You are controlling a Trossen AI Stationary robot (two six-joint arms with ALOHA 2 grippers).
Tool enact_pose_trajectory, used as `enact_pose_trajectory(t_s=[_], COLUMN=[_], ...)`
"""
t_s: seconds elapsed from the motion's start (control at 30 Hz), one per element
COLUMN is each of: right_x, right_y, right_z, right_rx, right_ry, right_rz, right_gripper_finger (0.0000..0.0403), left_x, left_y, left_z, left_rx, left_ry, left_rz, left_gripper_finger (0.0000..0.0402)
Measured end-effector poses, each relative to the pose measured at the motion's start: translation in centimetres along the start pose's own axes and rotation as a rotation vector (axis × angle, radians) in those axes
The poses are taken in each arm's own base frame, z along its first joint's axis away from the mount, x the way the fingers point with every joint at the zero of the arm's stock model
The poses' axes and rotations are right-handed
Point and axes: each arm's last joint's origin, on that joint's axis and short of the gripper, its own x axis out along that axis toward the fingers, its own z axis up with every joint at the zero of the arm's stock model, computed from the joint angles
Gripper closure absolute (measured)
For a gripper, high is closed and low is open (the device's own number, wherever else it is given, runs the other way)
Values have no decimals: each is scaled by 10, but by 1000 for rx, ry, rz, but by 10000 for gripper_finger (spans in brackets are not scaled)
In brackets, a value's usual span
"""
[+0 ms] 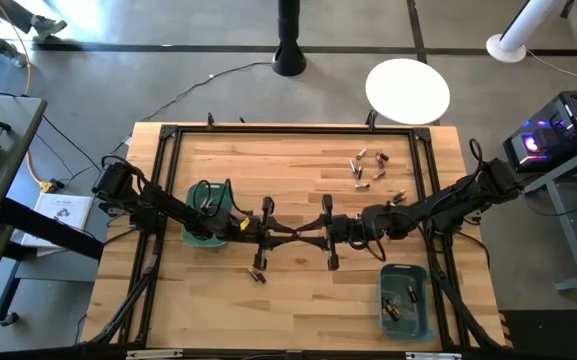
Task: Sort batteries
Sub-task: Put the black battery into the blue bin
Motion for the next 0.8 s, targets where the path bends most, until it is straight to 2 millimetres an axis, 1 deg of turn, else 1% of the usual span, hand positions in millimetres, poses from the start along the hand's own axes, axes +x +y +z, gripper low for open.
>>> enact_pose_trajectory(t_s=[0.23, 0.43, 0.8], right_x=[0, 0, 0], right_y=[0, 0, 0], right_z=[0, 1, 0], right_rx=[-16, -16, -16], right_ry=[-2, -6, -4], right_rz=[2, 2, -10], right_gripper_finger=[372, 382, 382], left_x=[1, 1, 2], left_y=[0, 0, 1], left_z=[1, 1, -2], left_rx=[3, -5, -3], left_ry=[0, 1, 35], left_rz=[-1, 0, 30], left_gripper_finger=[363, 358, 302])
